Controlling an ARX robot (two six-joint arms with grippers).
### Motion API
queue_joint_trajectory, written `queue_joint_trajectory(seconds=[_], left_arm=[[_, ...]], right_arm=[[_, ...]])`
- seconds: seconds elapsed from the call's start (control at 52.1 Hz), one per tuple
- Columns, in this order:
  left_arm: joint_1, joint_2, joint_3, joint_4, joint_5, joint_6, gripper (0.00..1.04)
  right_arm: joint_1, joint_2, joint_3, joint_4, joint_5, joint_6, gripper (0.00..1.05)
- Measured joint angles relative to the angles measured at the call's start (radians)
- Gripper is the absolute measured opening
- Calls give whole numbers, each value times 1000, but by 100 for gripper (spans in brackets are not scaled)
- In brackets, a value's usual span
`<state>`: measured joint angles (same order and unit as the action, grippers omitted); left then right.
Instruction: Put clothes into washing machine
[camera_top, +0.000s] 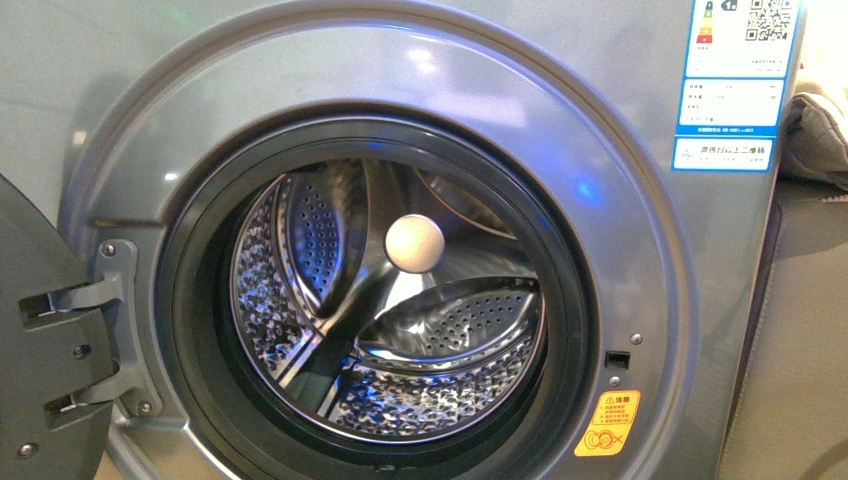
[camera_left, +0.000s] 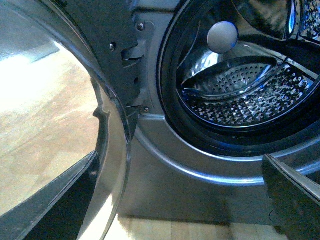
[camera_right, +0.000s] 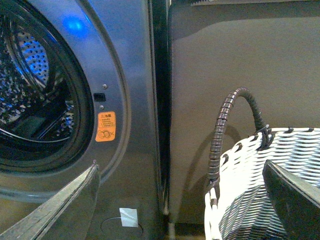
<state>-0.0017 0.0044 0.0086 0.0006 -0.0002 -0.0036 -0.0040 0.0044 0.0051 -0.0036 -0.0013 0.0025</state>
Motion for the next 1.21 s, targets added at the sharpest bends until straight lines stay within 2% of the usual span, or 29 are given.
queue_joint_trajectory(seconds=[0.979,1.017,1.056,1.132,1.209], left_arm=[[0,0,0,0,0,0,98],[0,0,0,0,0,0,98],[0,0,0,0,0,0,98],[0,0,0,0,0,0,98],[0,0,0,0,0,0,98]], right_arm=[[1,0,0,0,0,0,97],[3,2,-5,71,42,21,97],[-12,27,-4,194,38,51,97],[-98,121,-1,428,-34,80,97],[-170,236,3,548,-99,101,97]])
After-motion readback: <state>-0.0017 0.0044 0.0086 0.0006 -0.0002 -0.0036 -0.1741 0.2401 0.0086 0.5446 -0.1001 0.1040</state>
